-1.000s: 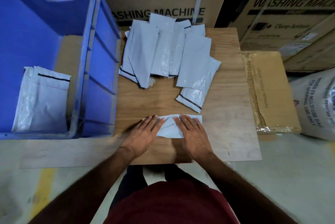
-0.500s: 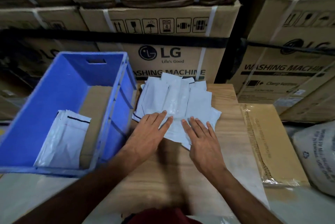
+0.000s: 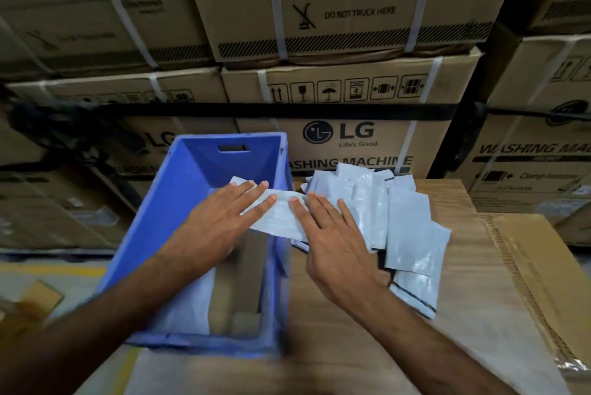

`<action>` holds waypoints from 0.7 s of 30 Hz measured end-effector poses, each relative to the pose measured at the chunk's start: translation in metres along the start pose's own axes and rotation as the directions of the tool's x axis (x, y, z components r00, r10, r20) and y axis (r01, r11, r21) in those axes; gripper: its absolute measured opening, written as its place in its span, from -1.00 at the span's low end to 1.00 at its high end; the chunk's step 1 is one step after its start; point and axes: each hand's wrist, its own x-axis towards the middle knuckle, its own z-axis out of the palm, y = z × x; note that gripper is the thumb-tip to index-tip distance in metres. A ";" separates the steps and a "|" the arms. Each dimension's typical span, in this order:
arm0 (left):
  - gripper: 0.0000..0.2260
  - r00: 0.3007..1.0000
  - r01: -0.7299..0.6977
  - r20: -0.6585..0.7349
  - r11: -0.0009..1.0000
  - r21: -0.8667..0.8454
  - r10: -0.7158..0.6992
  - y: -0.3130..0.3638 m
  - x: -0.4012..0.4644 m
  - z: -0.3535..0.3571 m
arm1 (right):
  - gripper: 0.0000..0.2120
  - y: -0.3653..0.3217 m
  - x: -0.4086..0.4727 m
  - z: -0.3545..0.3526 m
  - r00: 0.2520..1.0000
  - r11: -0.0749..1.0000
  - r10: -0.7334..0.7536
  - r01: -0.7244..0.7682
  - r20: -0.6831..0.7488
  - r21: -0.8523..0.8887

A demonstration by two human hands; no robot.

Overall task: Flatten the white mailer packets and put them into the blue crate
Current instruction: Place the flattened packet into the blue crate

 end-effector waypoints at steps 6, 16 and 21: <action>-0.39 0.985 -0.167 0.050 0.986 -0.022 0.168 -0.093 -0.061 0.012 | -0.18 -0.101 0.033 0.048 0.979 0.996 -0.010 -0.007 0.202 0.085; -0.54 0.907 -0.391 0.184 0.920 0.028 0.380 -0.164 -0.061 0.075 | -0.22 -0.184 0.052 0.126 0.861 0.950 0.252 -0.307 0.441 0.057; -0.69 0.764 -0.613 0.303 0.787 0.067 0.570 -0.156 -0.033 0.119 | -0.26 -0.215 0.055 0.172 0.679 0.822 0.419 -0.565 0.603 0.066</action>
